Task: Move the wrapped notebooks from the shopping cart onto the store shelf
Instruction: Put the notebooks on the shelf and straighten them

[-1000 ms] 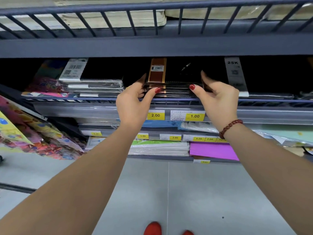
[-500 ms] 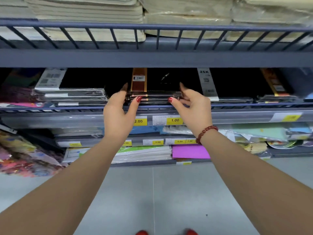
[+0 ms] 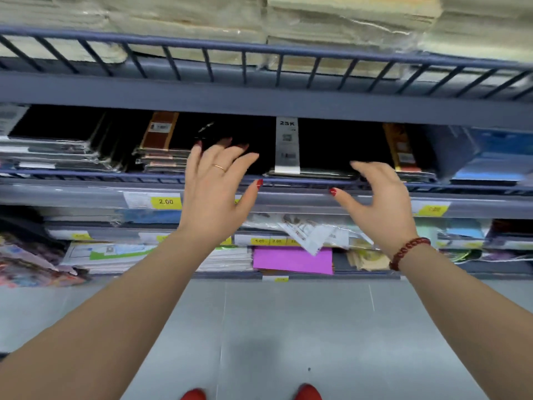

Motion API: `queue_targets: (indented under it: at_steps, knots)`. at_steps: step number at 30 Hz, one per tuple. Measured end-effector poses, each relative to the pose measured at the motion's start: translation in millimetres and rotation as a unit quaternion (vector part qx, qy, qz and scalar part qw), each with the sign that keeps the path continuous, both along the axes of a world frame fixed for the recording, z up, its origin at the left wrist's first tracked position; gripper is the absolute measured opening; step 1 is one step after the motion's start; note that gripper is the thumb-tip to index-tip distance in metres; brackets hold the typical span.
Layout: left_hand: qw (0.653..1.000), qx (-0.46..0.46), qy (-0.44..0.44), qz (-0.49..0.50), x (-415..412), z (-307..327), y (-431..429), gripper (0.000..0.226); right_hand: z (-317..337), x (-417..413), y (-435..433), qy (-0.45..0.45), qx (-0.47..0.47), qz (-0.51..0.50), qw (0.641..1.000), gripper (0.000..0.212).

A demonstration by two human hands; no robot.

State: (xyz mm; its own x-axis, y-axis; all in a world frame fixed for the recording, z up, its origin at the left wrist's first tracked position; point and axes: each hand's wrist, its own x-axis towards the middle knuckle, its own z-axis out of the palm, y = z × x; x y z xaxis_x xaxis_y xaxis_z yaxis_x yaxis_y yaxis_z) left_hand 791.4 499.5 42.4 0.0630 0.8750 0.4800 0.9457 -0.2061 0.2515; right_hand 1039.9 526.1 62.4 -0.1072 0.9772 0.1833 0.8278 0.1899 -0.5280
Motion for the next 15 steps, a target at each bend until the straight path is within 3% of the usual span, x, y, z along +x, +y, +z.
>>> queue_targets:
  at_steps: [5, 10, 15]
  knots:
    - [0.991, -0.097, 0.054, 0.074, 32, 15, 32, 0.042, 8, 19, 26, -0.007, -0.011, 0.037, 0.999, 0.055]
    - [0.983, -0.094, 0.111, 0.109, 37, 3, 39, 0.048, 3, 20, 39, -0.082, 0.008, 0.032, 0.996, 0.049]
    - [0.989, -0.069, 0.074, 0.111, 43, -2, 38, 0.048, -2, 7, 44, -0.123, 0.000, -0.017, 0.992, 0.052]
